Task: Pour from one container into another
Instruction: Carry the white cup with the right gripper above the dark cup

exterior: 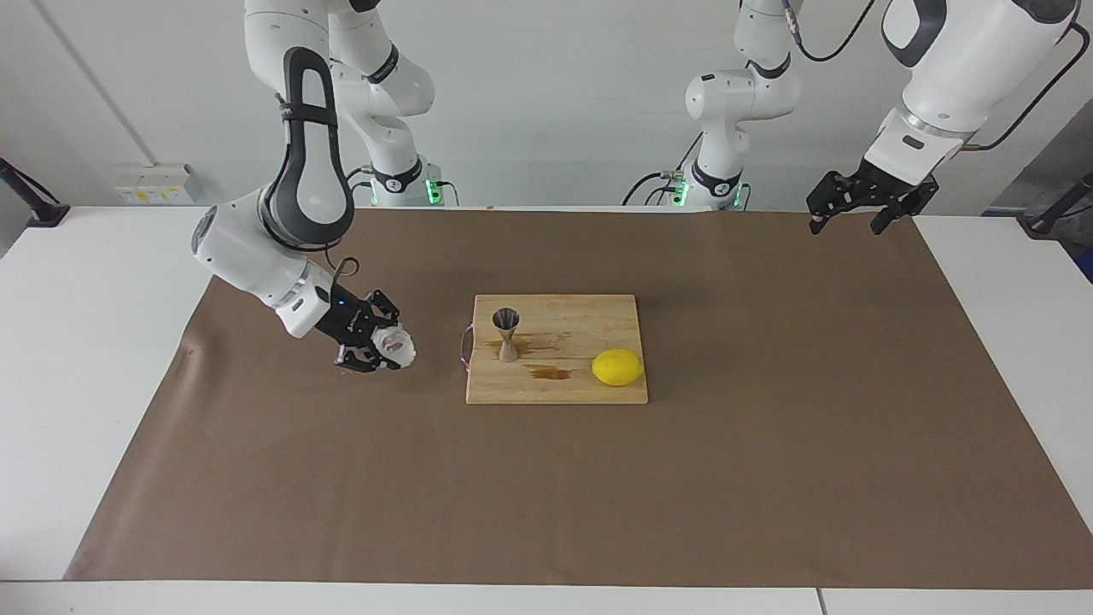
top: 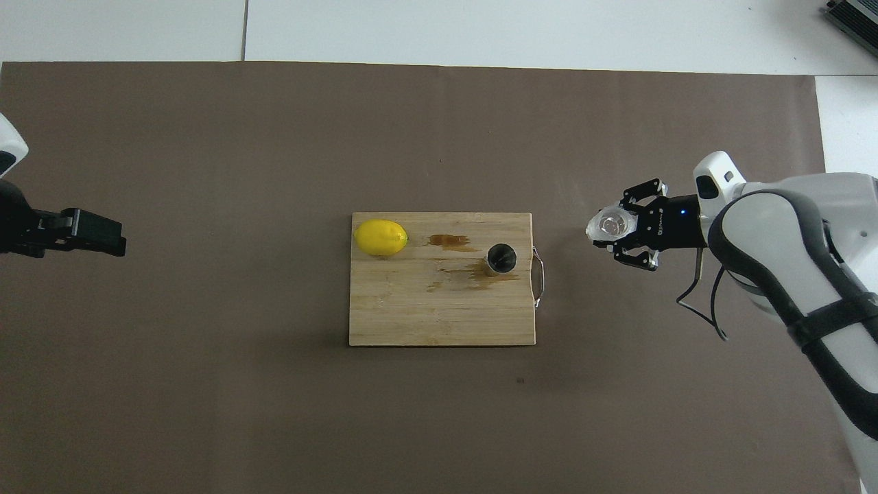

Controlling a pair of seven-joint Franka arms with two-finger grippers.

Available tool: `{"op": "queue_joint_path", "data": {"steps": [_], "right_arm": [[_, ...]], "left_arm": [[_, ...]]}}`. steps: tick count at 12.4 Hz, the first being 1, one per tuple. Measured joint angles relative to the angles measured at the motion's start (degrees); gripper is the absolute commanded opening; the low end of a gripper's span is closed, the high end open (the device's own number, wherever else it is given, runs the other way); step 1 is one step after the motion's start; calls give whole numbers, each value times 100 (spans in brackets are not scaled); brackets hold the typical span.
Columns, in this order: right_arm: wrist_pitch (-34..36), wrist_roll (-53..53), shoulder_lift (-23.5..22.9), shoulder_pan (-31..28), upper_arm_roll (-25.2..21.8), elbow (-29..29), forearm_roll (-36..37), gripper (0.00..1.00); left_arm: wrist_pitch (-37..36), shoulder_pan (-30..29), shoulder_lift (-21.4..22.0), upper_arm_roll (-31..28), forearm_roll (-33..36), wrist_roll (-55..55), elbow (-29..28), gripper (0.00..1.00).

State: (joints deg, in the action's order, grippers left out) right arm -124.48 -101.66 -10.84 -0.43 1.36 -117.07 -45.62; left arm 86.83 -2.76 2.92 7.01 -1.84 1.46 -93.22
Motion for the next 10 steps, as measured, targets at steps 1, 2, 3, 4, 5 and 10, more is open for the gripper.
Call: {"op": "queue_joint_path", "data": {"steps": [1, 2, 3, 4, 5, 10], "right_arm": [[-65, 249, 14, 164, 2, 33, 105, 26], [-136, 503, 40, 302, 5, 54, 253, 26], [-176, 781, 77, 441, 7, 74, 411, 26], [-195, 1056, 126, 563, 10, 88, 600, 26], [-200, 1266, 181, 637, 11, 101, 787, 26], [-193, 1904, 396, 944, 13, 117, 1336, 26]], "left_arm": [[0, 0, 0, 0, 0, 0, 0, 100], [0, 0, 0, 0, 0, 0, 0, 100], [0, 0, 0, 0, 0, 0, 0, 100], [-1, 0, 0, 0, 0, 0, 0, 100], [-1, 0, 0, 0, 0, 0, 0, 100], [-1, 0, 0, 0, 0, 0, 0, 100]]}}
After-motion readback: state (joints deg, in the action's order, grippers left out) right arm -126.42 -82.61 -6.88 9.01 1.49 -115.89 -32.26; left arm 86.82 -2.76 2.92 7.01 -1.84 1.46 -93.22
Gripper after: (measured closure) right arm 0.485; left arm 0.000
